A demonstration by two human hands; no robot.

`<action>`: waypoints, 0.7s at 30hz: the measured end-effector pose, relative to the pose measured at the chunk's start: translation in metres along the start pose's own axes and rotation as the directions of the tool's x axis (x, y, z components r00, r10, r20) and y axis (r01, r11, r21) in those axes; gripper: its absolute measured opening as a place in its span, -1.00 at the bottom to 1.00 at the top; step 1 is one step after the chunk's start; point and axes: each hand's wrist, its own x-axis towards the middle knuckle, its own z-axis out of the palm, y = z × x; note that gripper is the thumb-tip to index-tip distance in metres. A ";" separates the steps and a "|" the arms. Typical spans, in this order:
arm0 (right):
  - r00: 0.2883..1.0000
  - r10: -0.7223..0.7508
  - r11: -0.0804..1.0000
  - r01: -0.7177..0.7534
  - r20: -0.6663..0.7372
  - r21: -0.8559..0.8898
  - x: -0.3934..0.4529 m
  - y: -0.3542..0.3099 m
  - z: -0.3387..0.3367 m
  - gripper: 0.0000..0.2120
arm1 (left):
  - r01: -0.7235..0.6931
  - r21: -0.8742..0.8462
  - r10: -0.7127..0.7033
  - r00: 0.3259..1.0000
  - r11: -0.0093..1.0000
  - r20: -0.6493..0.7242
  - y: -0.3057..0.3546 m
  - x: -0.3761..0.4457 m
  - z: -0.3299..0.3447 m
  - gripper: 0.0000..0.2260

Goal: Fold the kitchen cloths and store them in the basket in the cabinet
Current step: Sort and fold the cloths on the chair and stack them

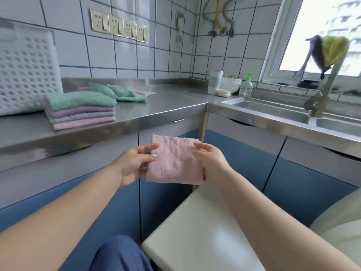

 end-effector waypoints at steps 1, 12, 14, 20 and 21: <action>0.998 -0.004 1.000 0.003 0.063 0.019 0.001 -0.011 0.001 -0.83 | -0.037 0.019 0.038 0.999 0.999 -0.016 0.015 -0.001 -0.003 -0.71; 0.935 -0.208 0.974 0.226 0.287 -0.030 0.044 -0.131 0.065 -0.62 | -0.261 0.253 0.303 0.942 0.932 -0.144 0.139 -0.006 -0.057 -0.73; 0.928 -0.272 0.957 0.287 0.256 -0.025 0.051 -0.150 0.083 -0.62 | -0.292 0.252 0.344 0.919 0.923 -0.192 0.157 -0.006 -0.071 -0.73; 0.931 -0.265 0.964 0.251 0.250 0.088 0.086 -0.177 0.152 -0.58 | -0.382 0.113 0.395 0.831 0.917 -0.393 0.188 0.004 -0.114 -0.74; 0.928 -0.277 0.961 0.271 0.249 0.060 0.090 -0.178 0.163 -0.59 | -0.374 0.118 0.389 0.826 0.920 -0.409 0.188 0.006 -0.121 -0.75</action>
